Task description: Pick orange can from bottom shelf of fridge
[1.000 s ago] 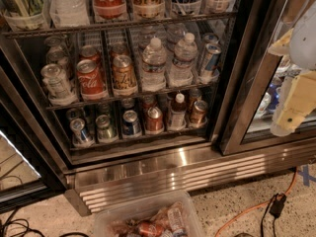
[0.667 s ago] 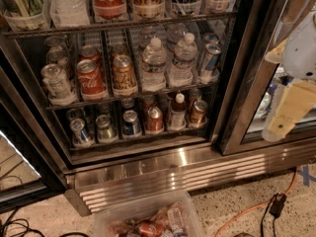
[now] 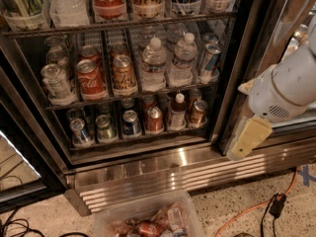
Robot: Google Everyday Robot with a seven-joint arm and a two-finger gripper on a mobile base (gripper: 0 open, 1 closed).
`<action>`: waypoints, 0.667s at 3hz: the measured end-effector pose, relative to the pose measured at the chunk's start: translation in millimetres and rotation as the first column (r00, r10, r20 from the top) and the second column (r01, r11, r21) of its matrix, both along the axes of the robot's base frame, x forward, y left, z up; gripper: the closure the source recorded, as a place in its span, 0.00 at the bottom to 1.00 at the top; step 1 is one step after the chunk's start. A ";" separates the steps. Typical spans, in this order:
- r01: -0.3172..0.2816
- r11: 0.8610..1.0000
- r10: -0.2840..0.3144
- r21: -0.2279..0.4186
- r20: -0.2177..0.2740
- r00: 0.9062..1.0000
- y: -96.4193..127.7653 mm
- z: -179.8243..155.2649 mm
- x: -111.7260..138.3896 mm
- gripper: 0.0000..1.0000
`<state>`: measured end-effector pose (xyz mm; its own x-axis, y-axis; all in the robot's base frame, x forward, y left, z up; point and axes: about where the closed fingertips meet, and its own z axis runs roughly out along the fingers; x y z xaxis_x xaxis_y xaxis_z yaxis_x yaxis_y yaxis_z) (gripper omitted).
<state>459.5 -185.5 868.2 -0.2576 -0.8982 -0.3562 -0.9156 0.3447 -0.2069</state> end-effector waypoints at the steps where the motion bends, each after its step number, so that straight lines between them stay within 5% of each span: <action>1: 0.034 0.998 -0.033 0.051 -0.021 0.999 12.8 -58.3 22.2 0.00; 2: 0.033 0.998 -0.032 0.051 -0.022 0.999 13.0 -58.6 22.2 0.00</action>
Offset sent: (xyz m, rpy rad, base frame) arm 0.0156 0.0106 -0.0471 0.0390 0.0232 -0.0229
